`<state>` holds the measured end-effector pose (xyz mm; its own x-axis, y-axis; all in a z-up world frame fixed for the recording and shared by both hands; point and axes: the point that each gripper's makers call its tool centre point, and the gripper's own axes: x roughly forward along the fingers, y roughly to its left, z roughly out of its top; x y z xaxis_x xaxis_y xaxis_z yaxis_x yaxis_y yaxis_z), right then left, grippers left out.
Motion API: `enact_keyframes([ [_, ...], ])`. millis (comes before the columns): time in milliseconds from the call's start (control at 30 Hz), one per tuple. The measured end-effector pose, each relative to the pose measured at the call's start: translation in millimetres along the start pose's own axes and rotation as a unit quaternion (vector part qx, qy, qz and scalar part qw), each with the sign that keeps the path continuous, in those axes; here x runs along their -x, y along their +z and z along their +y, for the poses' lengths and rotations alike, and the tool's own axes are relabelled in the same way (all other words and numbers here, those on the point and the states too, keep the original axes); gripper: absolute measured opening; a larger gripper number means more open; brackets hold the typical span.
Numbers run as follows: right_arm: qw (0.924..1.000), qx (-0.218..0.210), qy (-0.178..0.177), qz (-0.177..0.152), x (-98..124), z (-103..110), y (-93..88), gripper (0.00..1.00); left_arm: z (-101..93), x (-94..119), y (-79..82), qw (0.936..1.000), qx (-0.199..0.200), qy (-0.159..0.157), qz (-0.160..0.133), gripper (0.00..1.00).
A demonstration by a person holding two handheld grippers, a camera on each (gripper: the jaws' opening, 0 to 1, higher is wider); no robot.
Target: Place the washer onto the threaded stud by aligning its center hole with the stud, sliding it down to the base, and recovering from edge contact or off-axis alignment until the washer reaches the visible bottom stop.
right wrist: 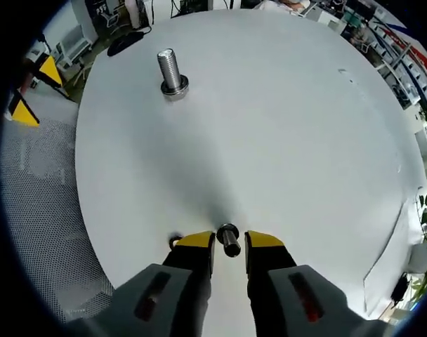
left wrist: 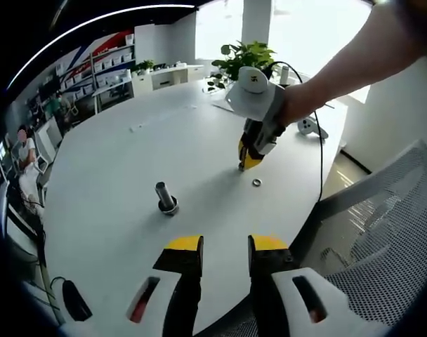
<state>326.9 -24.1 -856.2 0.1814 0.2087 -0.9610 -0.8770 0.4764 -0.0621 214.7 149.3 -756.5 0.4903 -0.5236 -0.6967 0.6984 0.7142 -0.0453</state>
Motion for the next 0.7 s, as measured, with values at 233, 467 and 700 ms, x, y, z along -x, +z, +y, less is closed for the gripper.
enact_keyframes([
  [233,0.9999,-0.011,-0.001,0.005,4,1,-12.8,0.21,-0.9,0,0.3,1.0000,-0.004,0.000,0.001,0.24],
  [467,0.9996,-0.025,0.002,0.015,5,7,-30.4,0.23,-0.9,0,1.6,1.0000,-0.005,0.000,-0.002,0.23],
  [700,0.9990,-0.035,0.028,0.005,4,33,-38.3,0.25,-3.6,1,3.7,0.9999,-0.010,-0.004,-0.005,0.23],
])
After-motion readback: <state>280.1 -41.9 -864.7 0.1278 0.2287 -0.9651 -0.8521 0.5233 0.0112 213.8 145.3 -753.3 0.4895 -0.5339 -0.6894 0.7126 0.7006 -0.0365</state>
